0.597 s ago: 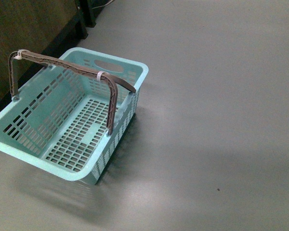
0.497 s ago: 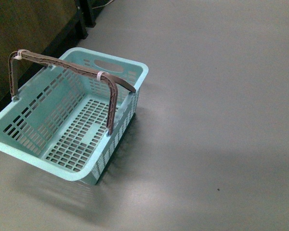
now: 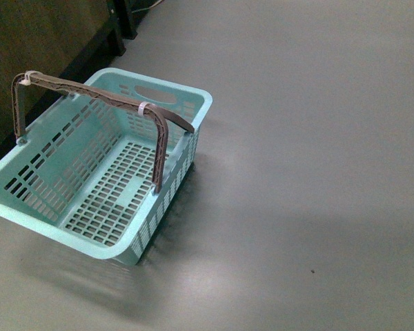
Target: Pick lemon and mango into basket
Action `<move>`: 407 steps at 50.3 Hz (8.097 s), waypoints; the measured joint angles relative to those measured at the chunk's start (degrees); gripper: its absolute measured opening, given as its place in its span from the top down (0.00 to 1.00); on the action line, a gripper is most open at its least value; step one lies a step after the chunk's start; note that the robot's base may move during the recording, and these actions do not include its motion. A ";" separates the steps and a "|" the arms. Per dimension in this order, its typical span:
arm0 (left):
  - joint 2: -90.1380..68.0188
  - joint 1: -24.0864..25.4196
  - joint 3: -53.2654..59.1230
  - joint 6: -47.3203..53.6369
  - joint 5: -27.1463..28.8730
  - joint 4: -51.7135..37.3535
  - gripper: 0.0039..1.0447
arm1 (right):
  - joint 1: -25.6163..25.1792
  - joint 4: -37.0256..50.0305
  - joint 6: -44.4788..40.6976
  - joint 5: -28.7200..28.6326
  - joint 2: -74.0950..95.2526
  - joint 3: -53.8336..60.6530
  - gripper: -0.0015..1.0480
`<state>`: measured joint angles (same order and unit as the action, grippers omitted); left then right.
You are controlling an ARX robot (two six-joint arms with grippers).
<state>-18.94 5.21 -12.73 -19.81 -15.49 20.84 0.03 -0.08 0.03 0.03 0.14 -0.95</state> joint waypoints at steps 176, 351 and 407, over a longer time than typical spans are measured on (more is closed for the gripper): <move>-38.71 -5.35 -33.33 -66.93 3.93 -15.12 0.95 | 0.00 0.00 0.00 -0.02 0.00 0.00 0.08; -38.56 -5.53 -33.59 -66.84 3.91 -15.10 0.95 | 0.02 0.02 -0.02 0.13 0.04 0.00 0.08; -38.53 -5.51 -33.70 -66.88 3.91 -15.10 0.95 | 0.02 0.00 -0.02 0.07 0.07 0.00 0.08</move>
<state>-57.47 -0.30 -46.44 -86.70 -11.57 5.74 0.05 -0.08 0.01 0.10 0.21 -0.95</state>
